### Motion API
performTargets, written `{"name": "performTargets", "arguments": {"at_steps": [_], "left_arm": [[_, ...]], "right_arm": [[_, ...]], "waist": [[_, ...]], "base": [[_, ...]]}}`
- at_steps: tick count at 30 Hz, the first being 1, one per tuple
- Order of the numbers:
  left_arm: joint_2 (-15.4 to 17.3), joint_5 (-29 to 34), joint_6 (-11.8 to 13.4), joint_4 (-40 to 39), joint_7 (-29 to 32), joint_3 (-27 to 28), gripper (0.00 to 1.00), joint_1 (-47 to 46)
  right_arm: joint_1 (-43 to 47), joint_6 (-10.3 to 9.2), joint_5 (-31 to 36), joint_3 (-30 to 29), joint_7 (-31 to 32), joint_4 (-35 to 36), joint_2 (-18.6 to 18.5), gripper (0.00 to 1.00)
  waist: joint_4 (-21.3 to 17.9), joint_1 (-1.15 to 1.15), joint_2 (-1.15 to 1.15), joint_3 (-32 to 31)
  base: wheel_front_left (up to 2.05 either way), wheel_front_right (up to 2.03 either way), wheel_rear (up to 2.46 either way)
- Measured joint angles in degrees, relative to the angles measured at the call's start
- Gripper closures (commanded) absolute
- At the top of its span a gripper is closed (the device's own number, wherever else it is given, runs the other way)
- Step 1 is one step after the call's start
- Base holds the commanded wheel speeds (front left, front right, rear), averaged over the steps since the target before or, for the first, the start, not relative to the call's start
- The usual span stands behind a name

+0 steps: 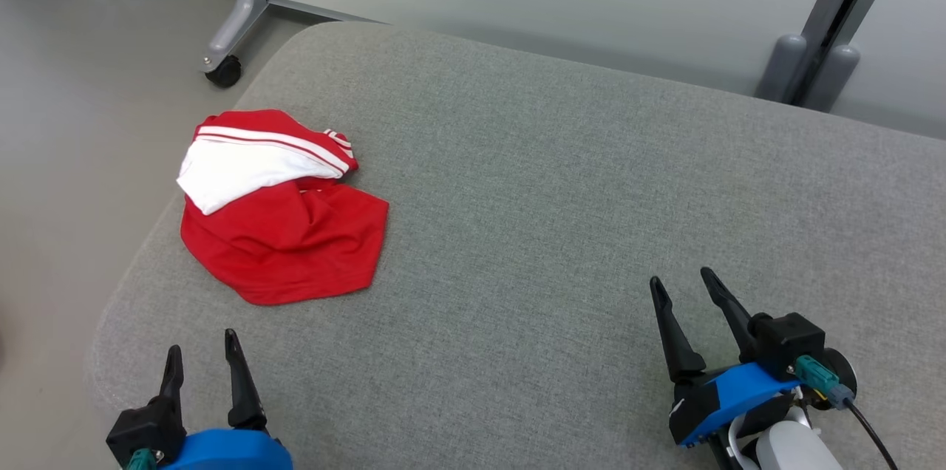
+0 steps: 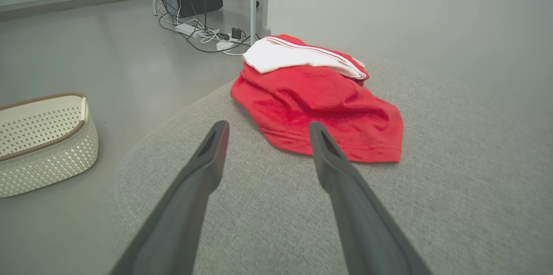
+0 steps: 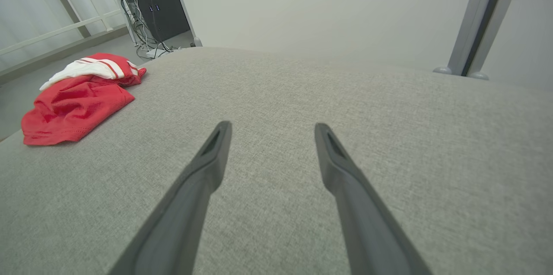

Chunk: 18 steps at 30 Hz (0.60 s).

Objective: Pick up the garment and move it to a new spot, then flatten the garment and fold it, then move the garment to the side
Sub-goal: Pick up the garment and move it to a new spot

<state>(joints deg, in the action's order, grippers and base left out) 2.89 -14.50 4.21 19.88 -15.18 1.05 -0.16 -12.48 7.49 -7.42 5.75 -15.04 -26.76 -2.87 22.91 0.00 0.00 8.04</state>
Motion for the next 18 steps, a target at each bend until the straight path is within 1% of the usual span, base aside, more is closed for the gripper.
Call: {"name": "performTargets", "arguments": {"at_steps": [4,6,10,13,18], "left_arm": [[0.00,-1.27,-0.42,0.91,0.04,0.69,0.00,-2.73],[0.04,-1.19,-1.33,1.65,0.04,1.87,0.00,-4.78],[0.08,0.90,-2.25,3.12,0.04,4.87,0.00,-9.95],[1.22,1.36,-3.68,6.67,0.04,7.19,0.00,-14.36],[3.91,1.80,-4.77,13.65,0.04,8.29,0.00,-22.83]], "right_arm": [[-0.07,0.01,1.33,-0.15,0.00,0.55,0.00,0.00],[-0.40,0.01,1.37,0.08,0.00,0.94,-0.02,0.00],[-2.75,0.01,1.40,1.29,0.00,2.31,-0.93,0.00],[-4.35,0.01,1.18,1.72,0.00,3.98,-1.67,0.00],[-6.00,0.00,0.19,1.76,0.01,7.17,-3.02,0.00]], "waist": [[-0.41,0.00,0.00,1.87],[-1.11,0.00,0.00,3.30],[-2.87,0.00,0.00,6.86],[-4.23,0.01,0.00,9.63],[-6.19,0.01,0.00,14.19]], "base": [[0.00,0.00,0.00],[0.00,0.00,0.00],[0.00,0.00,0.00],[0.00,0.00,0.00],[0.00,0.00,0.00]]}}
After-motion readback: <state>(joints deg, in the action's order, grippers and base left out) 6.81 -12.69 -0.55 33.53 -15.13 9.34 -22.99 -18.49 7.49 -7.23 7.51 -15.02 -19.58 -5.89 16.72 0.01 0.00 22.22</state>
